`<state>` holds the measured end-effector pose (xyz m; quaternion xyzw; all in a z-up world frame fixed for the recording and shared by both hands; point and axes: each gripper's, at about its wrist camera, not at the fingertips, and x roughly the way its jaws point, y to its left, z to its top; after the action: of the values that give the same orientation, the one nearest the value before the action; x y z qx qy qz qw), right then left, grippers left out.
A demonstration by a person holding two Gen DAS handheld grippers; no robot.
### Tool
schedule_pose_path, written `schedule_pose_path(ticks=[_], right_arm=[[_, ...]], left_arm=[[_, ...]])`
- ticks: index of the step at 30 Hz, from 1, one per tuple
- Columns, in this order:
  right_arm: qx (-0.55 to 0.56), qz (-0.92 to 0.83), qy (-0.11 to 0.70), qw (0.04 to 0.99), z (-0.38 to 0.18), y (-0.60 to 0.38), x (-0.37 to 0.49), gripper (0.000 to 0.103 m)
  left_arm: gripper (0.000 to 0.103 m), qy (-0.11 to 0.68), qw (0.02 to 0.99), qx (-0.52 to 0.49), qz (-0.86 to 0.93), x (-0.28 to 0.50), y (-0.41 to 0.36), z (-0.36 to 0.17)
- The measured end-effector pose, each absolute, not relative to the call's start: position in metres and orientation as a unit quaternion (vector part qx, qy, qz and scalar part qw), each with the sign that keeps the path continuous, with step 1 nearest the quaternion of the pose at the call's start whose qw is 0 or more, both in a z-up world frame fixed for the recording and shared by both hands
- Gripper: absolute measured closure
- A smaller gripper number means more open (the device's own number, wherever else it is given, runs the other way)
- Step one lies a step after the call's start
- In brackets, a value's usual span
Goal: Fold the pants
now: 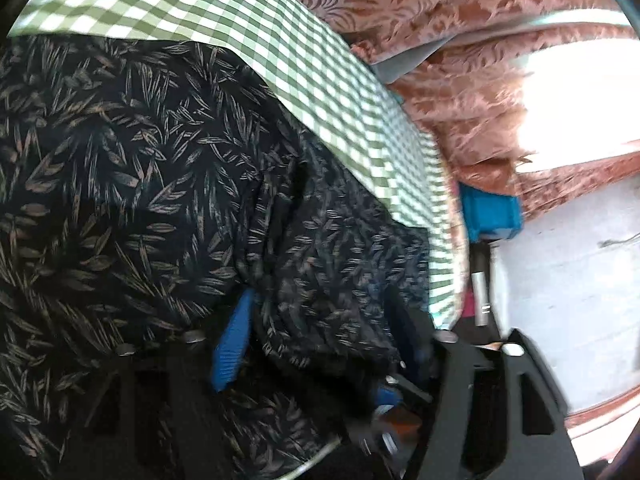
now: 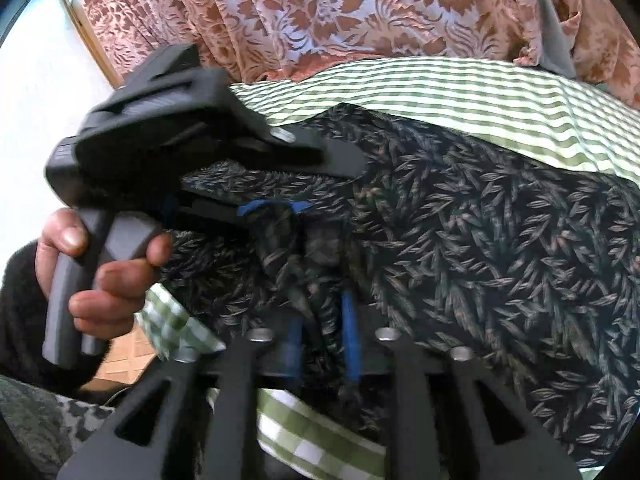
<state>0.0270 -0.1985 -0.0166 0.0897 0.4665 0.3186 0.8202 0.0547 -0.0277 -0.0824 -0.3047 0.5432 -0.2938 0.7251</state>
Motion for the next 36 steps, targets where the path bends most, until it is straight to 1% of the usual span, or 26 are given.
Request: schedule_pose_path(ticks=[1,2,4,8,11,12,13,15,16,21,24,27,28,32,33,34,35,36], right_arm=[[0.093,0.325,0.464,0.818,-0.011,-0.2,0.024,0.064],[0.093,0.331,0.462,0.817,-0.007,-0.2,0.02,0.064],[0.106,0.342,0.46,0.813,0.0,-0.209,0.02,0.064],[0.143,0.308,0.445,0.828,0.017,-0.262,0.018,0.064],[0.165,0.231,0.437,0.854,0.024,-0.321,0.014,0.064],[0.173,0.201,0.437,0.86,0.024,-0.341,0.012,0.065],[0.183,0.163,0.439,0.865,0.023,-0.363,0.011,0.07],[0.196,0.124,0.444,0.865,0.018,-0.389,0.005,0.075],[0.199,0.112,0.45,0.864,0.015,-0.397,0.001,0.076],[0.175,0.117,0.477,0.854,0.0,-0.387,-0.008,0.079],[0.115,0.107,0.516,0.842,-0.022,-0.367,-0.003,0.079],[0.088,0.104,0.521,0.843,-0.027,-0.362,-0.007,0.078],[0.086,0.103,0.521,0.843,-0.023,-0.363,-0.006,0.076],[0.104,0.104,0.485,0.862,0.002,-0.369,0.008,0.075],[0.11,0.109,0.474,0.867,0.008,-0.366,0.014,0.071],[0.112,0.112,0.464,0.872,0.013,-0.36,0.023,0.058],[0.109,0.109,0.458,0.875,0.015,-0.355,0.031,0.052],[0.104,0.106,0.453,0.879,0.016,-0.348,0.039,0.049]], left_arm=[[0.064,0.546,0.731,-0.294,-0.285,0.055,-0.03,-0.082],[0.076,0.548,0.737,-0.283,-0.275,0.056,-0.033,-0.082],[0.088,0.546,0.744,-0.275,-0.27,0.056,-0.033,-0.081],[0.091,0.522,0.765,-0.255,-0.278,0.053,-0.035,-0.065],[0.091,0.49,0.778,-0.251,-0.301,0.044,-0.032,-0.046],[0.091,0.477,0.784,-0.248,-0.31,0.04,-0.032,-0.039],[0.091,0.472,0.787,-0.245,-0.312,0.038,-0.031,-0.036],[0.091,0.472,0.791,-0.24,-0.309,0.035,-0.027,-0.036],[0.091,0.475,0.79,-0.238,-0.306,0.034,-0.025,-0.039],[0.091,0.505,0.787,-0.219,-0.277,0.03,-0.021,-0.064],[0.091,0.514,0.789,-0.206,-0.267,0.03,-0.022,-0.075],[0.091,0.509,0.794,-0.198,-0.267,0.027,-0.023,-0.071],[0.091,0.519,0.79,-0.189,-0.266,0.027,-0.023,-0.069],[0.091,0.502,0.802,-0.175,-0.272,0.026,-0.025,-0.058],[0.091,0.496,0.807,-0.168,-0.274,0.025,-0.028,-0.054],[0.091,0.492,0.81,-0.163,-0.274,0.023,-0.029,-0.052],[0.091,0.489,0.812,-0.159,-0.275,0.022,-0.03,-0.05],[0.091,0.483,0.815,-0.157,-0.277,0.02,-0.03,-0.047]])
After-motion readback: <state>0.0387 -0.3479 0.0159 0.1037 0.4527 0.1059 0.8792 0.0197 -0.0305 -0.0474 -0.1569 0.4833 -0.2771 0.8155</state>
